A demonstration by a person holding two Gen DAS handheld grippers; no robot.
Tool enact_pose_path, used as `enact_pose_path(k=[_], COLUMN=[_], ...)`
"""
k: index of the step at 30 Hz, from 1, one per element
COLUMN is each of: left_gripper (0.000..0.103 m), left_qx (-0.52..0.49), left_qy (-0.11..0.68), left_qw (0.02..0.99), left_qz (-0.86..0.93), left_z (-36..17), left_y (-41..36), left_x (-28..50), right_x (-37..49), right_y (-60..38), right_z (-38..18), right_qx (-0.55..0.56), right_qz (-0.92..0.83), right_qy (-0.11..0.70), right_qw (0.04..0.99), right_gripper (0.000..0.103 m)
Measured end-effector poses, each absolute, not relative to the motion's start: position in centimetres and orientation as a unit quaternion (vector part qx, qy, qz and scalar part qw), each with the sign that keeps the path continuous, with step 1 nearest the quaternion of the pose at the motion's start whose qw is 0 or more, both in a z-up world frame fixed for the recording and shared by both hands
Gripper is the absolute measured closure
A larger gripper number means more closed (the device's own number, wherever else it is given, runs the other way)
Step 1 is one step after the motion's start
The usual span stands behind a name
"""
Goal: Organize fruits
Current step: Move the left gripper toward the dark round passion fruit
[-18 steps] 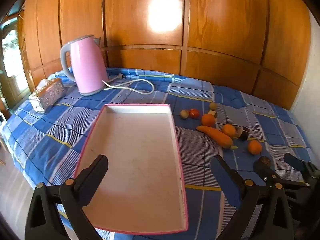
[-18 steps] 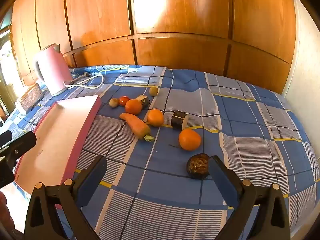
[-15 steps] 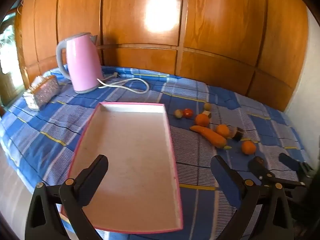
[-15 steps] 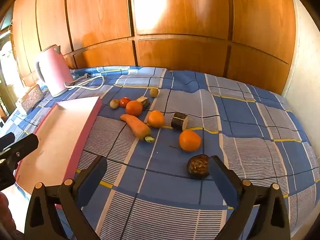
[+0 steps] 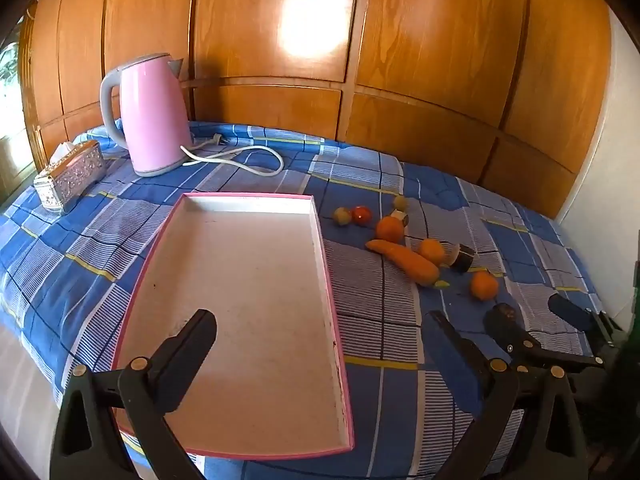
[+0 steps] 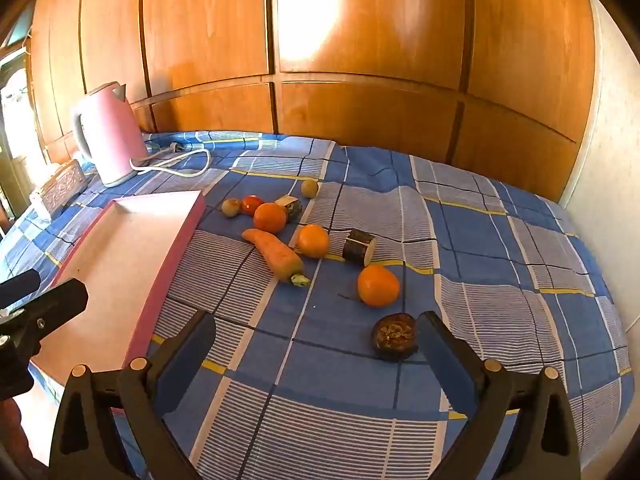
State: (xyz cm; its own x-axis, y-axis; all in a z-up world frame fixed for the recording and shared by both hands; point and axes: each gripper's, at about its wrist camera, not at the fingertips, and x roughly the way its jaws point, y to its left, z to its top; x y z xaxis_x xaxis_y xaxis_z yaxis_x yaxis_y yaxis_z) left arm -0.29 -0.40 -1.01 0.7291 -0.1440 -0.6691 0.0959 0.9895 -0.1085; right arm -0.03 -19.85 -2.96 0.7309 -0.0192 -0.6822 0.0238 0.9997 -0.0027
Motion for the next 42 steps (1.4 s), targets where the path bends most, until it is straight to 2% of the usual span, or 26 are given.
enact_pose_path(k=[23,26,30,35,42], left_gripper=[0.0,0.0,0.0,0.0,0.0], left_qx=[-0.004,-0.002,-0.001,0.004,0.001], left_qy=[0.366,0.365,0.367,0.371,0.376], left_qw=[0.928,0.928,0.927,0.925,0.922], left_qz=[-0.072,-0.074,-0.076,-0.079,-0.095], left_z=[-1.0,-0.9,-1.0,-1.1,-1.3], left_y=[-1.0,-1.0,-1.1,-1.5,-2.0], left_x=[-0.6,-0.6,-0.5,-0.6,-0.6], right_x=[-0.3,-0.3,-0.2,0.1,-0.3], right_y=[-20.2,-20.6,-21.4,-22.6,-24.4], right_z=[-3.3,-3.1,-3.0,-3.8,-3.7], right_qx=[-0.002,-0.008,0.0,0.015,0.037], right_qz=[-0.005,-0.014,-0.018,-0.02,-0.021], right_qy=[0.377,0.374,0.378,0.4,0.396], right_qw=[0.926,0.927,0.925,0.916,0.917], right_gripper=[0.002,0.008,0.01,0.029,0.039])
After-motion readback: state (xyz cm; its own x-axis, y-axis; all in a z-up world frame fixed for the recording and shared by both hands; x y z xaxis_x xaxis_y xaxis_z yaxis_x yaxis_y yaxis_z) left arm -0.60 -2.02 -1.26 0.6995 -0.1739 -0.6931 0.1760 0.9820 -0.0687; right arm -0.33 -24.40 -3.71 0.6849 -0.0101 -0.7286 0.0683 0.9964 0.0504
